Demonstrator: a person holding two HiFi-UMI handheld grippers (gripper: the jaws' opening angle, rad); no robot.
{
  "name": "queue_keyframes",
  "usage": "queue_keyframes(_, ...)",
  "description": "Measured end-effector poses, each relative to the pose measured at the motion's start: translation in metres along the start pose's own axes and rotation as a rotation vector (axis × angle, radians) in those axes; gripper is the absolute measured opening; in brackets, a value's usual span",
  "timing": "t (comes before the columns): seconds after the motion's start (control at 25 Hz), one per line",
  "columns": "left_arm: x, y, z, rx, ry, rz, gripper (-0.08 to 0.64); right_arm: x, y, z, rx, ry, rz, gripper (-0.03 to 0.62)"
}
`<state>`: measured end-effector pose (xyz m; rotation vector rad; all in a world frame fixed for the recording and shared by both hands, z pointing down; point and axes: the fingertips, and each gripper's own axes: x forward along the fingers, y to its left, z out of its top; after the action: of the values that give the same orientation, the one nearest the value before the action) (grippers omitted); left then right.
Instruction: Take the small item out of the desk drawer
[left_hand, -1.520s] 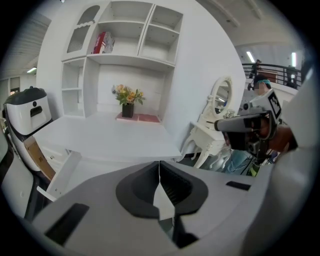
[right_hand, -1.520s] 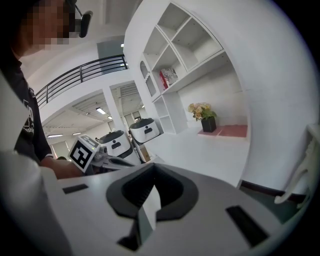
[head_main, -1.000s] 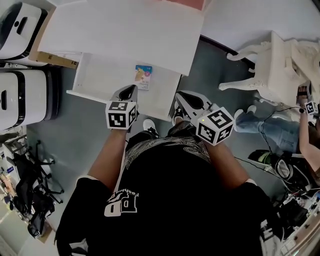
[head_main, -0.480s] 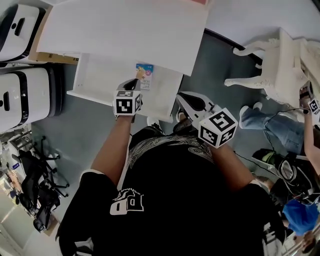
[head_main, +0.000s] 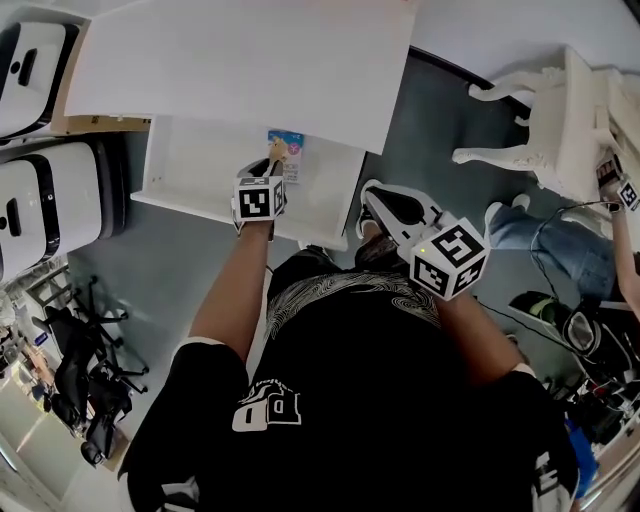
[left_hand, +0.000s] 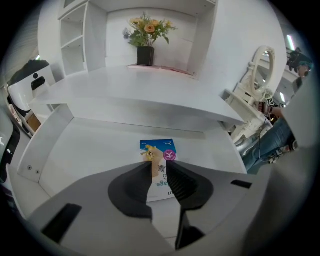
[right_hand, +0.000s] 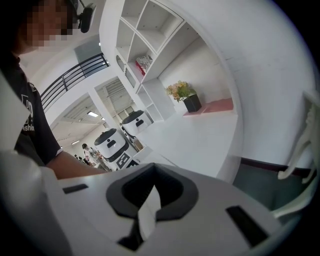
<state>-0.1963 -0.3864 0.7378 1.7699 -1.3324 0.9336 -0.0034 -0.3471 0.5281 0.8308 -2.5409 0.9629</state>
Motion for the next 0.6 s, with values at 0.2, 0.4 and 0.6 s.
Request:
queue_keyframes(0.2, 0.016, 0.008, -0.002, -0.002, 0.031, 0.025, 0.16, -0.002, -0.008, -0.004, 0.011, 0.013, 0.0, 0.009)
queue_keyframes(0.4, 0.031, 0.01, 0.002, -0.008, 0.051, 0.04, 0.217, -0.003, -0.019, -0.007, 0.023, 0.021, -0.004, 0.009)
queue_keyframes(0.6, 0.042, 0.005, 0.007, -0.018, 0.075, 0.034, 0.306, -0.005, -0.027, -0.005, 0.033, 0.023, -0.005, 0.009)
